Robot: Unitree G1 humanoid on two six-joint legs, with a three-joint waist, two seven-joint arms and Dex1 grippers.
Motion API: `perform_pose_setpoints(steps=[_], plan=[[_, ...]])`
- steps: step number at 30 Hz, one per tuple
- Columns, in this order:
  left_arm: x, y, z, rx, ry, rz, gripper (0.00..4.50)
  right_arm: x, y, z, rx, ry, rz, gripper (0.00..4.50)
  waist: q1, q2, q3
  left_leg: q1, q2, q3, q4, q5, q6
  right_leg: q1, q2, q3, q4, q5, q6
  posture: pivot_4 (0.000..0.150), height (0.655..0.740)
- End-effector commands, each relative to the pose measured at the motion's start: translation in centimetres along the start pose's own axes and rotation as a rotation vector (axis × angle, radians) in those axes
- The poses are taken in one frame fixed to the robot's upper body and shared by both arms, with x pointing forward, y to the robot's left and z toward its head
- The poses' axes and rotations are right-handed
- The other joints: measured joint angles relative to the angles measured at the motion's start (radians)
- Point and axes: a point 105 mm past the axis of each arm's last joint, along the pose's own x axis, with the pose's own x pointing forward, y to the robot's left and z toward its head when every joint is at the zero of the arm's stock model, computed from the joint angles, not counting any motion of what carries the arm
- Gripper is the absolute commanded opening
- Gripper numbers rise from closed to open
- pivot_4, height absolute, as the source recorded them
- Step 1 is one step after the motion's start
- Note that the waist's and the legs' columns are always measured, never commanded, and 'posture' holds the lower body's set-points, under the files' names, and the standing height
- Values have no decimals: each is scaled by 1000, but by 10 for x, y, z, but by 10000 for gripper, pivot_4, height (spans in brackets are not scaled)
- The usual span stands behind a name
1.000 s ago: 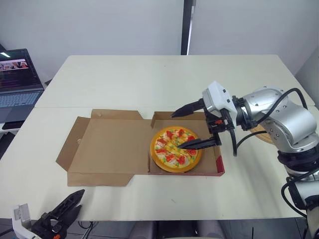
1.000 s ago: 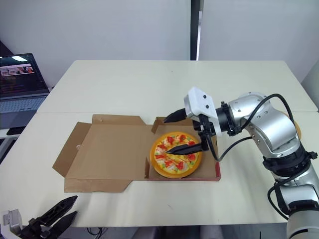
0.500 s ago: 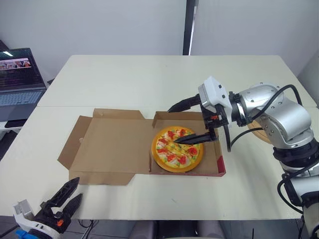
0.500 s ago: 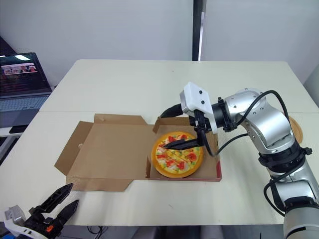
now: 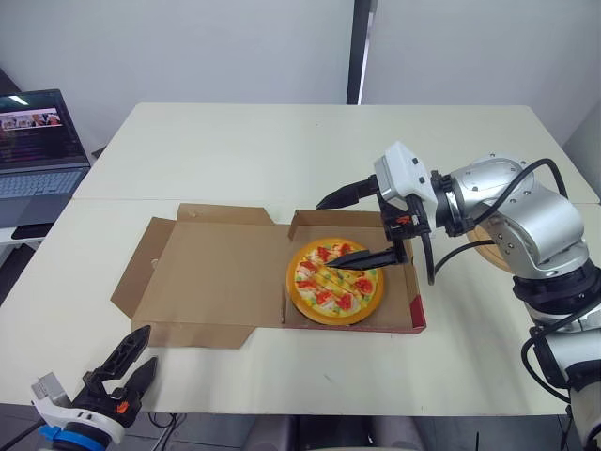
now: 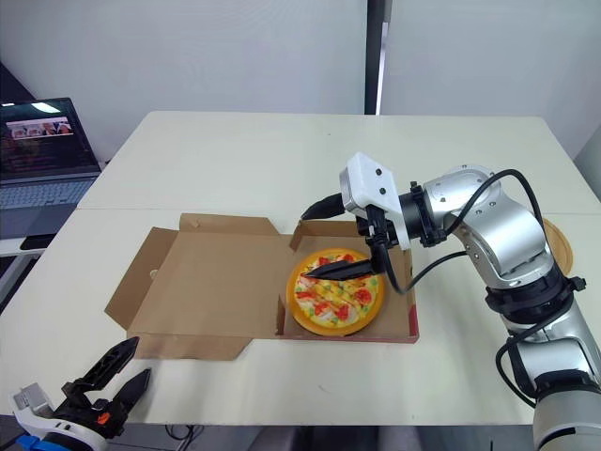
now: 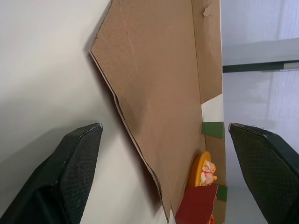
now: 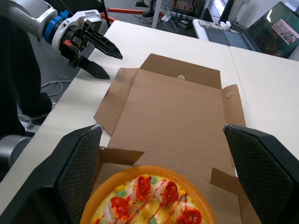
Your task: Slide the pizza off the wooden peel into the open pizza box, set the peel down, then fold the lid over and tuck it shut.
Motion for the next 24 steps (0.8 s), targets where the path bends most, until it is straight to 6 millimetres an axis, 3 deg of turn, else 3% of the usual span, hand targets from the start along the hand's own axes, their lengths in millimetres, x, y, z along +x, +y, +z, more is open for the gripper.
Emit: perform_pose_setpoints(steps=[1, 14, 24], plan=[[1, -3, -2, 7, -1, -3, 45000, -1, -2, 13, -65, -9, -2, 44719, 0, 0, 0, 0, 0, 0, 0, 0, 0, 0, 0, 0, 0, 0, 0, 1500, 7400], [-1, 4, 3, -25, -21, 10, 45000, 0, 2, 11, -65, -5, 19, 44719, 0, 0, 0, 0, 0, 0, 0, 0, 0, 0, 1, 0, 0, 0, 0, 1500, 7400], [14, -5, 10, -58, -85, -47, 45000, -1, 2, 9, -64, 0, 20, 44719, 1, 0, 0, 0, 0, 0, 0, 0, 0, 0, 1, 0, 0, 0, 0, 1500, 7400]])
